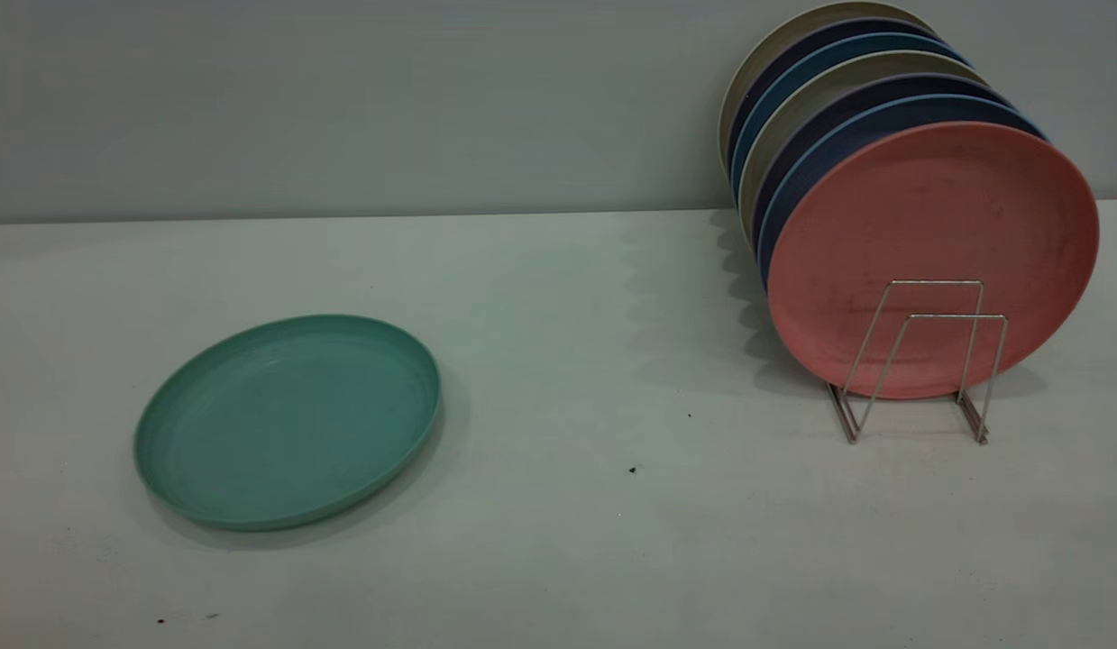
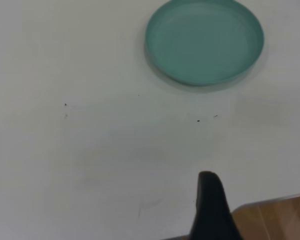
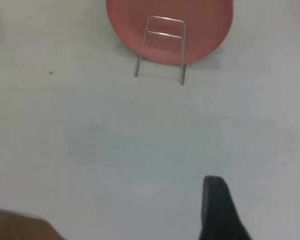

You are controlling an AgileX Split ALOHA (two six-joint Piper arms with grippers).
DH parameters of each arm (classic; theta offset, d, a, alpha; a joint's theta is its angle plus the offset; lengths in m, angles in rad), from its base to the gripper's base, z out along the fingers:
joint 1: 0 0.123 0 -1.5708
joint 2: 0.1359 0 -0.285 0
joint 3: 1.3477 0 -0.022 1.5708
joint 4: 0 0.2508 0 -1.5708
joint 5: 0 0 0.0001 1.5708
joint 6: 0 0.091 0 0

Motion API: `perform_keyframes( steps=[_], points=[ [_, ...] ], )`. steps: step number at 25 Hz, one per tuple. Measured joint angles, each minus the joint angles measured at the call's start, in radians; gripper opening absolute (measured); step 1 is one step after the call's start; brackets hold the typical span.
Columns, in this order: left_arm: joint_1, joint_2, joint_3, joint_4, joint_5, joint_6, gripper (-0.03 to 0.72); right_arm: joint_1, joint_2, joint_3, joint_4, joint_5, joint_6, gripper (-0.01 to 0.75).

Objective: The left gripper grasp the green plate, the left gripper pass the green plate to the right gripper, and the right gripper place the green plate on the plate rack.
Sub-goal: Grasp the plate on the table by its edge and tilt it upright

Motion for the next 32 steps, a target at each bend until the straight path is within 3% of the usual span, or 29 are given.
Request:
perform_keyframes(
  steps=[17, 20, 24, 32],
  points=[
    [0.0, 0.0, 0.0, -0.001, 0.0, 0.0, 0.518, 0.0, 0.0, 0.0, 0.0, 0.0, 0.0, 0.44],
    [0.0, 0.0, -0.01, -0.004, -0.045, 0.0, 0.518, 0.0, 0.0, -0.001, 0.0, -0.007, 0.0, 0.44],
    [0.0, 0.067, -0.019, -0.019, -0.149, -0.037, 0.518, 0.0, 0.028, -0.012, 0.01, -0.102, -0.002, 0.44],
    [0.0, 0.547, -0.019, -0.109, -0.368, -0.069, 0.518, 0.0, 0.325, -0.015, 0.067, -0.351, -0.086, 0.44]
  ],
)
